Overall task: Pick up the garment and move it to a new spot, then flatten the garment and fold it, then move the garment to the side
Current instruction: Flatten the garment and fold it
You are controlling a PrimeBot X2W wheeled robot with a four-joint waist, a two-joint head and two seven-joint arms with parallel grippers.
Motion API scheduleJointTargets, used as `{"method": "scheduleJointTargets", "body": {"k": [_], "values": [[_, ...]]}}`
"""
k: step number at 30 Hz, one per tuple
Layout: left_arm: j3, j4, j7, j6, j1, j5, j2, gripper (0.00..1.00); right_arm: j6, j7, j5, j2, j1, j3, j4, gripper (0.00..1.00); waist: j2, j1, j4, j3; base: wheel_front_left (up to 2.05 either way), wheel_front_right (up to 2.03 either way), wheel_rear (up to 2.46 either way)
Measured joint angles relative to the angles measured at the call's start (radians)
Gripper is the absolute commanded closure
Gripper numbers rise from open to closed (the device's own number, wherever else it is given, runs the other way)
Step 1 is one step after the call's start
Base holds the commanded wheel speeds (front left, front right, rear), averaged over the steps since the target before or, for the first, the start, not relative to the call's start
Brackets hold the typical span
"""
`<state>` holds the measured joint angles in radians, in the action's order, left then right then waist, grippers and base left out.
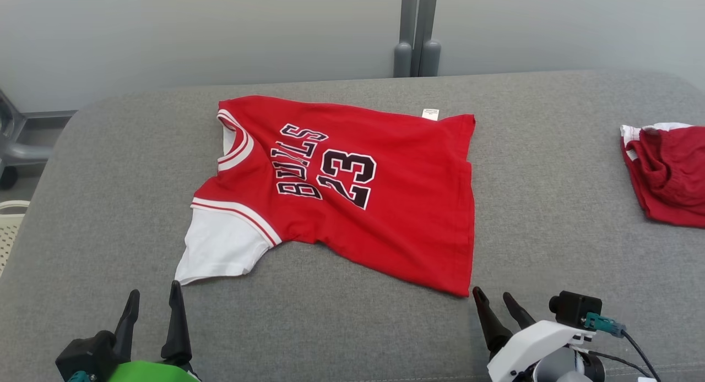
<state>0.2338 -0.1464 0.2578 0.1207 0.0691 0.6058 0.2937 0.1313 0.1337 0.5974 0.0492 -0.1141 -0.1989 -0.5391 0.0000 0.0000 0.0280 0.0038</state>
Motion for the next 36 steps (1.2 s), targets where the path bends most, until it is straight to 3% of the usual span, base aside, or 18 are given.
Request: {"method": "scheduleJointTargets", "body": {"k": [16, 17, 19, 22, 24, 32, 36], "values": [[0.016, -0.016, -0.001, -0.007, -0.037, -0.005, -0.007, 0.0, 0.0, 0.062, 0.328, 0.0, -0.185, -0.138, -0.271, 0.0, 0.0, 0.0, 0.098, 0.053, 0.0, 0.0, 0.0], [0.016, -0.017, -0.001, -0.007, -0.038, -0.005, -0.007, 0.0, 0.001, 0.068, 0.336, 0.0, -0.195, -0.146, -0.286, 0.1, 0.0, 0.0, 0.104, 0.054, 0.0, 0.0, 0.0], [0.016, -0.018, -0.001, -0.007, -0.039, -0.005, -0.007, 0.0, 0.001, 0.08, 0.345, 0.002, -0.213, -0.159, -0.314, 0.54, 0.0, 0.0, 0.115, 0.057, 0.0, 0.0, 0.0], [0.015, -0.02, 0.0, -0.007, -0.039, -0.006, -0.009, 0.0, 0.0, 0.094, 0.353, 0.002, -0.234, -0.175, -0.35, 0.76, 0.0, 0.0, 0.125, 0.058, 0.0, 0.0, 0.0], [0.012, -0.021, 0.0, -0.007, -0.039, -0.006, -0.01, 0.0, 0.0, 0.103, 0.357, 0.001, -0.244, -0.183, -0.368, 1.0, 0.0, 0.0001, 0.126, 0.058, 0.0, 0.0, 0.0], [0.007, -0.021, 0.0, -0.008, -0.039, -0.006, -0.019, 0.0, 0.0, 0.123, 0.36, -0.001, -0.267, -0.173, -0.377, 1.0, 0.0, 0.0, 0.108, 0.058, 0.0, 0.0, 0.0], [0.017, -0.027, 0.0, -0.029, -0.041, 0.007, -0.033, 0.0, 0.0, 0.127, 0.355, 0.0, -0.271, -0.145, -0.354, 1.0, 0.0, 0.0, 0.091, 0.058, 0.0, 0.0, 0.0]]}}
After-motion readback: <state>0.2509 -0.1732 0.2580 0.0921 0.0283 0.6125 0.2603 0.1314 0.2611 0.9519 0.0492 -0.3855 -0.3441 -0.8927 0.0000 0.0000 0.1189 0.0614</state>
